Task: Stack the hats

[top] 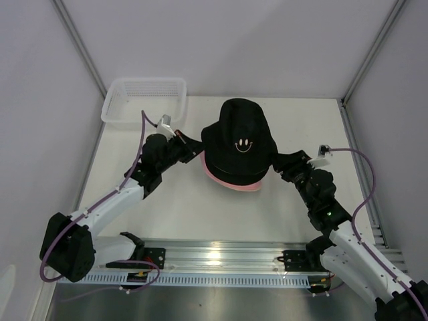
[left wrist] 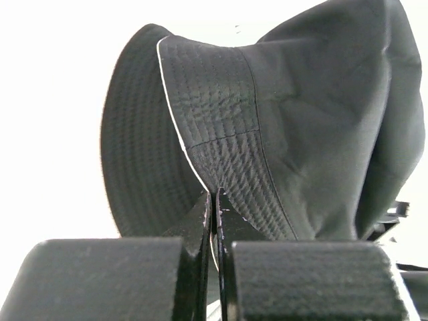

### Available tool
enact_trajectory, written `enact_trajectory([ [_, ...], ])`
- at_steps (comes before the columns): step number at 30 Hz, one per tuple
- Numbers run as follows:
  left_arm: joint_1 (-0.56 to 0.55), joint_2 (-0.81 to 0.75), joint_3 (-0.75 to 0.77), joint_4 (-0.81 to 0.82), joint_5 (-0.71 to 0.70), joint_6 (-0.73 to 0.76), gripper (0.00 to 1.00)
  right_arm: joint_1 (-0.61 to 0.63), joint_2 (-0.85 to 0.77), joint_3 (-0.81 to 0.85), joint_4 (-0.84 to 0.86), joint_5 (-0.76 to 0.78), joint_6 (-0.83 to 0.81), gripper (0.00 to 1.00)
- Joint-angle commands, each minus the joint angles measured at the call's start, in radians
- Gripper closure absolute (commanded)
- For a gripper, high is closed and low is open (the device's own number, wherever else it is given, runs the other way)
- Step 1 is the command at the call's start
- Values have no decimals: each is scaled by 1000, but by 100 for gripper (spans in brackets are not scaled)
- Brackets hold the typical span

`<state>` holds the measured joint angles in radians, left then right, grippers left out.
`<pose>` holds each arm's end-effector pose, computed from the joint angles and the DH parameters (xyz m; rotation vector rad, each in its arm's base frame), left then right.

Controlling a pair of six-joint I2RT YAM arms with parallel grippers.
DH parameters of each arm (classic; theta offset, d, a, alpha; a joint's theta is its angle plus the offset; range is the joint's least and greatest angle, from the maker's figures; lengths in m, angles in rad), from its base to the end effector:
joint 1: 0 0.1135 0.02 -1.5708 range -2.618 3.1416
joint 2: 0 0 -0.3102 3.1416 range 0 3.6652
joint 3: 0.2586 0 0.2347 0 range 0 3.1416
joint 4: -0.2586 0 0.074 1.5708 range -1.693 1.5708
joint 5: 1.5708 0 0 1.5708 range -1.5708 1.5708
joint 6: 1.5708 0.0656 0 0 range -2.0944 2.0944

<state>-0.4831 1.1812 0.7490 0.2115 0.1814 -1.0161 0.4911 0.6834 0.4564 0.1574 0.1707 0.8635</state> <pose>0.2323 -0.1352 0.3296 -0.3785 1.9285 -1.1996 0.1396 0.0620 0.3071 0.4510 1.6563 0.8861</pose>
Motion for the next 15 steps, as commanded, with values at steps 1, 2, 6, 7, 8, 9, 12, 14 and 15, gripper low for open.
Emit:
enact_trajectory([
  [1, -14, 1, -16, -57, -59, 120, 99, -22, -27, 47, -59, 44, -6, 42],
  [2, -23, 8, -16, -57, -60, 135, 99, -29, -21, 53, -53, 53, -7, 40],
  [6, -35, 61, 15, -67, -46, 169, 99, -71, 44, 50, 19, 46, 17, 37],
  [7, -37, 67, 24, -70, -43, 168, 99, -78, 62, 50, 37, 40, 26, 37],
  [8, -35, 72, 26, -67, -39, 168, 99, -85, 100, 51, 53, 35, 46, 36],
  [9, -37, 77, 24, -66, -28, 168, 99, -97, 120, 54, 80, 29, 54, 36],
  [12, -40, 78, 23, -55, -17, 169, 99, -118, 185, 59, 122, -2, 109, 36],
  [14, -46, 74, 24, -54, -19, 178, 99, -128, 205, 53, 151, -28, 149, 36],
  [15, -48, 69, 26, -55, -25, 182, 99, -131, 217, 47, 181, -33, 181, 37],
])
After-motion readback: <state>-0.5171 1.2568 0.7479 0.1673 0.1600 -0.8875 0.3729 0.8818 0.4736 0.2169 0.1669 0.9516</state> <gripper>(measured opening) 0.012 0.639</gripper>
